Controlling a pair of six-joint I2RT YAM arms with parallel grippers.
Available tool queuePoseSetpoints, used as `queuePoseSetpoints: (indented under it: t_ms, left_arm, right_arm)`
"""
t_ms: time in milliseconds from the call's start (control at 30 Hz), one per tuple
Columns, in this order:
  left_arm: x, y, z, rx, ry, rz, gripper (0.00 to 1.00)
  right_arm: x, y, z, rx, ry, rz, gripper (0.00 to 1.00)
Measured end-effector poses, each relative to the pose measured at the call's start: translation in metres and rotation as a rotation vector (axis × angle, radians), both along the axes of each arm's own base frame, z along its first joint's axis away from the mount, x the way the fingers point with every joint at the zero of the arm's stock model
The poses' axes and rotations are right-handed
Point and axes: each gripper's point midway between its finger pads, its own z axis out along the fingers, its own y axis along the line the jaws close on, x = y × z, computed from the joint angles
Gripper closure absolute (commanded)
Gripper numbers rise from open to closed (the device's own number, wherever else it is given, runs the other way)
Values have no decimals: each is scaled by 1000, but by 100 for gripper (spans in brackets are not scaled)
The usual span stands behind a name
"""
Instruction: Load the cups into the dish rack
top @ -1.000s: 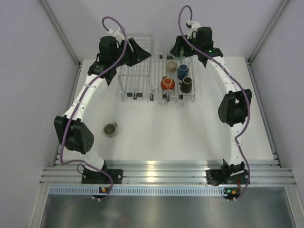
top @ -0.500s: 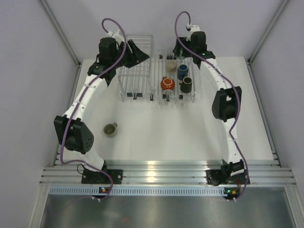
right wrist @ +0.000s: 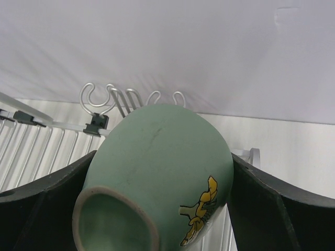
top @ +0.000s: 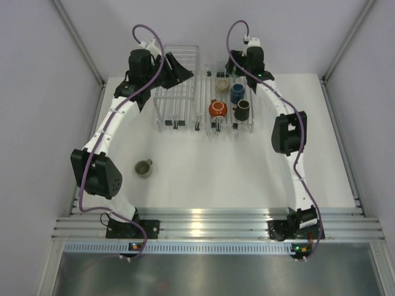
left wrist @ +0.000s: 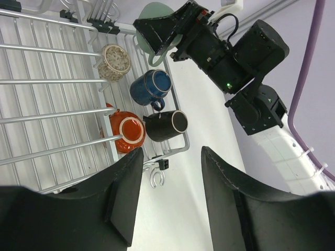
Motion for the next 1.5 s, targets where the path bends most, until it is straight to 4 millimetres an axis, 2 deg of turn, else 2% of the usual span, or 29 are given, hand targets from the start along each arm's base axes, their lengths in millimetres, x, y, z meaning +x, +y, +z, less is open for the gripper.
queuePoseSetpoints:
  t_ms: [233, 667, 1267, 1367, 1500]
  left_arm:
    - [6, -4, -17, -3, 43, -8, 47]
    - [5, -7, -23, -11, 63, -28, 47]
    - [3, -3, -35, -10, 91, -33, 47]
    - [3, -3, -35, -10, 93, -33, 47]
    - [3, -3, -36, -10, 94, -34, 46]
  right_arm:
    - [3, -4, 5, -5, -18, -19, 100]
    - [5, -8, -36, -48, 41, -14, 100]
    - [4, -13, -46, -113, 51, 1, 100]
    - [4, -14, -47, -128, 49, 3, 97]
    - [3, -14, -48, -145, 50, 8, 80]
